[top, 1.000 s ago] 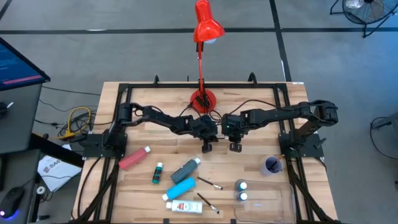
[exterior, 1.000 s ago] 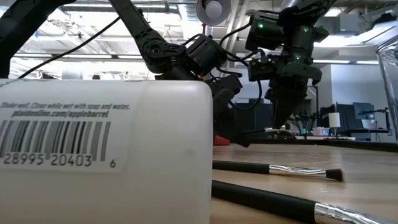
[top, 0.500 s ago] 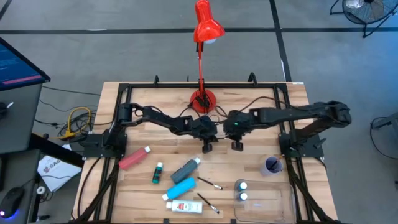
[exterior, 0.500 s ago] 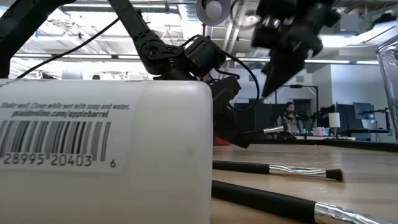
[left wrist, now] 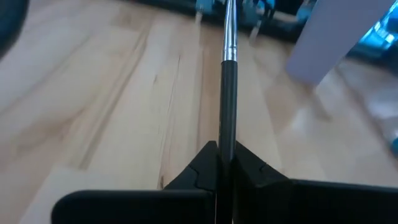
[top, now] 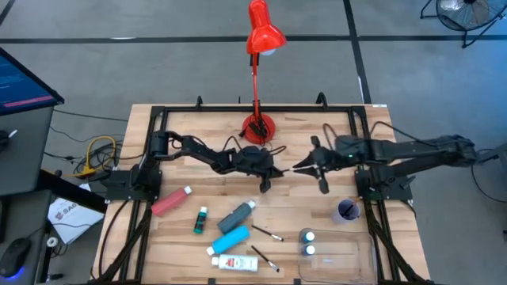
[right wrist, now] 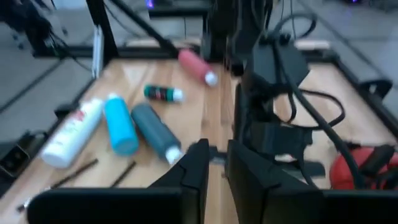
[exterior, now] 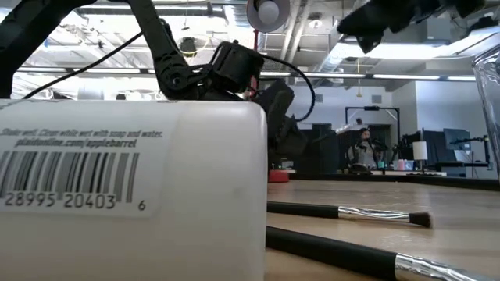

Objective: Pick & Place Paint Supplies
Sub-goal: Put the black silver paint brush into the purple cup

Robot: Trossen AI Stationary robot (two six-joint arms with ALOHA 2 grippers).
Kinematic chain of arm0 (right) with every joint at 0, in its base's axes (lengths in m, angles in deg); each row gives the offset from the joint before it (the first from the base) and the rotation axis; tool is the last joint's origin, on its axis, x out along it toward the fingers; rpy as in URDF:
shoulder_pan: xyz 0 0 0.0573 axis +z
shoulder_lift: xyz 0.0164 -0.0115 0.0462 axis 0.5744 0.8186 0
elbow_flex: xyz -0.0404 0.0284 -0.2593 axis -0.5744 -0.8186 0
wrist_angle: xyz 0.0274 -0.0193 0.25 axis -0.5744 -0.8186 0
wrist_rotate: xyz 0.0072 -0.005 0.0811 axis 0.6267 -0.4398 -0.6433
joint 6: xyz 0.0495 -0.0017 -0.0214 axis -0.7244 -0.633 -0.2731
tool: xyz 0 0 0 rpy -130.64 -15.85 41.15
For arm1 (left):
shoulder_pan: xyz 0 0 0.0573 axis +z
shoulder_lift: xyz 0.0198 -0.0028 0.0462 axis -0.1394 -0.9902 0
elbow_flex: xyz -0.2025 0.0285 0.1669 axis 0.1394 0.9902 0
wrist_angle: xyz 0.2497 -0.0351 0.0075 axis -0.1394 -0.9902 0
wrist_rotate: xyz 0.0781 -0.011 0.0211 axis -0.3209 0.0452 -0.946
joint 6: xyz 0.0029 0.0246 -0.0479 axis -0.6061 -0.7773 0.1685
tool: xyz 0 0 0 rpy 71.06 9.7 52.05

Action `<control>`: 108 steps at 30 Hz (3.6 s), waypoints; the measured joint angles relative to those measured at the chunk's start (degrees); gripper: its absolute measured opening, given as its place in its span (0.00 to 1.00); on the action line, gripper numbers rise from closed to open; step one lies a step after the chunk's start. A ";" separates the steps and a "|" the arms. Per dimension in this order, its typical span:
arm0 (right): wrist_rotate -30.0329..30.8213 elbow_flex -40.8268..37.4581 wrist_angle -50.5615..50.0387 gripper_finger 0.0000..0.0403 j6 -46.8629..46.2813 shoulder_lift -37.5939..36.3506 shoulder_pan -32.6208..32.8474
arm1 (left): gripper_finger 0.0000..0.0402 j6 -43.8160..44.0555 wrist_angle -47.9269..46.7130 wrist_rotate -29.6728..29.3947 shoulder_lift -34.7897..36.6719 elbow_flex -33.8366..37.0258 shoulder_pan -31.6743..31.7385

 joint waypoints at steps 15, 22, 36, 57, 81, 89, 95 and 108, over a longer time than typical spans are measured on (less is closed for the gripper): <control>0.13 -3.97 7.94 0.36 -3.55 -2.65 1.44 | 0.00 4.85 26.30 0.04 -0.02 6.26 -1.87; 1.78 -3.96 11.04 0.65 -4.52 -2.92 5.01 | 0.00 6.52 38.88 0.05 -0.02 9.11 -3.41; 10.15 -3.99 24.61 0.79 -3.75 0.53 11.06 | 0.00 3.93 51.10 0.20 3.85 11.99 -7.95; 10.12 -3.99 59.00 0.79 -0.46 21.27 14.12 | 0.00 -0.40 48.67 -1.38 9.94 12.82 -12.09; 14.80 -3.99 62.31 0.68 1.11 24.47 13.11 | 0.00 -1.30 46.41 -3.91 9.93 12.80 -11.82; 14.80 -3.99 62.31 0.44 1.14 24.47 13.61 | 0.00 -1.30 46.30 -3.90 9.93 12.80 -11.82; 14.82 -3.99 61.67 0.22 1.57 24.47 13.61 | 0.00 -1.30 46.30 -3.87 9.93 12.80 -11.82; 15.02 -3.99 60.78 0.08 1.77 24.45 13.59 | 0.00 -1.60 45.88 -3.80 9.92 12.80 -11.87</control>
